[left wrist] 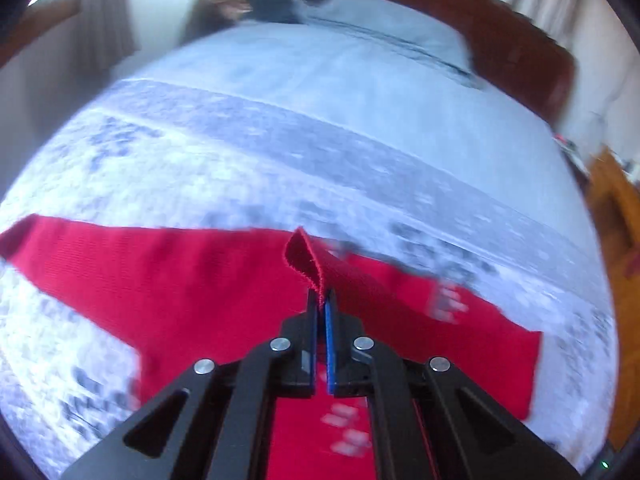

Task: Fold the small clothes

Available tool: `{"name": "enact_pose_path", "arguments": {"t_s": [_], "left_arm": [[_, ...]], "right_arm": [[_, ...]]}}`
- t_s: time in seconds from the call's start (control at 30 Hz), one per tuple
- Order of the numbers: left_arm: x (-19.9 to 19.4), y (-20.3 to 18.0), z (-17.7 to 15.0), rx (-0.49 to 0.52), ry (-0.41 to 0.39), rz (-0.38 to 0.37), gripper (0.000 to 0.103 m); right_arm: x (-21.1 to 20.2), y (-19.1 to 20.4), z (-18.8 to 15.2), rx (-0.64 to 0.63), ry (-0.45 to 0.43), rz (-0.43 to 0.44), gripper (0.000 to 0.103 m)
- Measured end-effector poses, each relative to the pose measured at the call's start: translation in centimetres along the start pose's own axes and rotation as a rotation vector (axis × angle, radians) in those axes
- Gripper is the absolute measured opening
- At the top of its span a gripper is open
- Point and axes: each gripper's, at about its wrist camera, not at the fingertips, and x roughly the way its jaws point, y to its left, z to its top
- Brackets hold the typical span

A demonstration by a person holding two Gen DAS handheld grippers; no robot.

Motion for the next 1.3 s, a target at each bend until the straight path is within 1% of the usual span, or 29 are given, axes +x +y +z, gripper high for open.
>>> {"name": "enact_pose_path", "arguments": {"t_s": [0.07, 0.1, 0.2, 0.27, 0.37, 0.43, 0.53, 0.6, 0.63, 0.67, 0.7, 0.73, 0.77, 0.83, 0.9, 0.93, 1.0, 1.07, 1.13, 1.17, 1.2, 1.23, 1.27, 1.3], "left_arm": [[1.5, 2.6, 0.1, -0.028, 0.017, 0.058, 0.003], [2.2, 3.5, 0.0, -0.036, 0.026, 0.071, 0.003], [4.5, 5.4, -1.0, -0.070, 0.074, 0.083, 0.003], [6.0, 5.9, -2.0, -0.065, 0.107, 0.075, 0.003], [7.4, 6.1, -3.6, -0.036, 0.126, 0.097, 0.004], [7.7, 6.6, -4.0, -0.037, 0.140, 0.093, 0.004], [7.7, 7.0, -3.9, -0.041, 0.140, 0.080, 0.006], [7.5, 6.9, -3.7, -0.023, 0.139, 0.079, 0.006], [7.5, 6.8, -3.7, -0.016, 0.139, 0.073, 0.006], [7.5, 6.7, -3.6, -0.010, 0.138, 0.065, 0.007], [7.6, 6.6, -3.6, -0.005, 0.136, 0.066, 0.010], [7.7, 6.5, -3.5, 0.003, 0.134, 0.067, 0.012], [7.9, 6.4, -3.5, 0.012, 0.135, 0.068, 0.013], [8.3, 6.4, -3.7, 0.021, 0.142, 0.069, 0.015], [9.1, 6.6, -4.1, 0.033, 0.160, 0.078, 0.016], [9.5, 6.7, -4.3, 0.037, 0.166, 0.081, 0.019], [10.0, 6.9, -4.6, 0.038, 0.162, 0.071, 0.019], [9.6, 7.2, -4.7, 0.037, 0.157, 0.052, 0.019], [8.9, 7.8, -4.5, 0.026, 0.170, 0.024, 0.019], [8.3, 8.4, -4.4, 0.016, 0.172, 0.006, 0.019], [7.7, 9.1, -4.3, 0.005, 0.168, -0.009, 0.023], [6.7, 10.3, -4.2, -0.004, 0.158, -0.018, 0.030], [6.2, 11.2, -4.2, -0.008, 0.152, -0.016, 0.033], [5.6, 12.4, -4.2, -0.012, 0.145, -0.008, 0.036]], "right_arm": [[0.2, 0.5, 0.0, -0.014, 0.008, -0.013, 0.049], [0.3, 0.6, 0.0, -0.018, 0.012, -0.013, 0.051], [0.4, 1.5, 0.3, -0.022, 0.031, -0.003, 0.051], [0.9, 2.3, 1.0, -0.003, 0.059, 0.041, 0.053], [2.9, 4.3, 2.9, 0.019, 0.122, 0.075, 0.058], [5.0, 5.6, 4.6, 0.046, 0.183, 0.113, 0.059], [7.6, 6.6, 6.4, 0.130, 0.250, 0.188, 0.059], [8.4, 7.5, 7.2, 0.134, 0.266, 0.175, 0.059], [9.1, 8.0, 7.5, 0.127, 0.286, 0.137, 0.058], [9.7, 8.3, 7.8, 0.118, 0.309, 0.101, 0.047], [10.3, 8.6, 7.9, 0.104, 0.335, 0.084, 0.030], [10.5, 8.8, 8.0, 0.092, 0.347, 0.073, 0.023], [10.6, 8.9, 8.0, 0.076, 0.353, 0.047, 0.012], [10.0, 8.8, 8.0, 0.040, 0.348, 0.008, 0.009], [9.8, 8.1, 7.6, 0.026, 0.351, -0.057, 0.009], [10.0, 7.8, 7.4, 0.030, 0.358, -0.059, 0.009], [10.5, 7.7, 7.1, 0.020, 0.364, -0.075, 0.009], [10.6, 8.0, 7.4, 0.010, 0.362, -0.096, 0.009], [10.1, 8.1, 7.4, -0.001, 0.350, -0.093, 0.014], [9.7, 8.4, 7.4, -0.007, 0.337, -0.093, 0.027], [9.2, 8.6, 7.3, -0.017, 0.323, -0.105, 0.040], [8.4, 9.1, 7.1, -0.041, 0.298, -0.130, 0.042], [7.6, 9.6, 6.9, -0.073, 0.276, -0.163, 0.042], [7.1, 10.0, 6.6, -0.088, 0.265, -0.179, 0.042]]}}
